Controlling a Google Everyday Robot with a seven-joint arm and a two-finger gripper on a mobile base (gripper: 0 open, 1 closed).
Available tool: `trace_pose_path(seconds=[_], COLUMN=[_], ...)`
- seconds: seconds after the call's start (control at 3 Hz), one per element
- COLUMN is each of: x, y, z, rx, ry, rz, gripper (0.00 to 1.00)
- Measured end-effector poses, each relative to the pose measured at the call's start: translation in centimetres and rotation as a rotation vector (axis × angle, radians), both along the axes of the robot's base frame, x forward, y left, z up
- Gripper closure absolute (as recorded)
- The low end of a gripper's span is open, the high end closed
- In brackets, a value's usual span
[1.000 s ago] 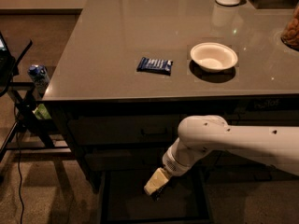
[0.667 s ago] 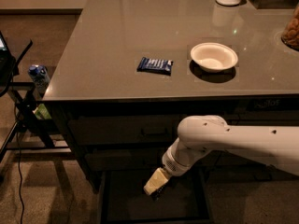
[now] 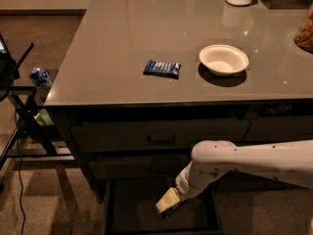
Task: Place rxbar chocolate into bottom drawer
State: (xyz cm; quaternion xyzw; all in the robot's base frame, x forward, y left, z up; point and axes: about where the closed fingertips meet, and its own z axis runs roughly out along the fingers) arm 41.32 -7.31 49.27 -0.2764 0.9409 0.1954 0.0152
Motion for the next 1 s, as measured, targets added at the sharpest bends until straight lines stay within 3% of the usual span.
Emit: trace_pose_path(seconds=[0.33, 0.67, 1.0], x=[-0.5, -0.5, -0.4], y=[-0.3, -0.3, -0.5], z=[-3.7, -3.7, -5.8], rx=[0.013, 0.013, 0.015], ry=[0.053, 0.053, 0.076], rz=[-0.061, -0.061, -0.081], gripper=[1.0, 1.0, 1.0])
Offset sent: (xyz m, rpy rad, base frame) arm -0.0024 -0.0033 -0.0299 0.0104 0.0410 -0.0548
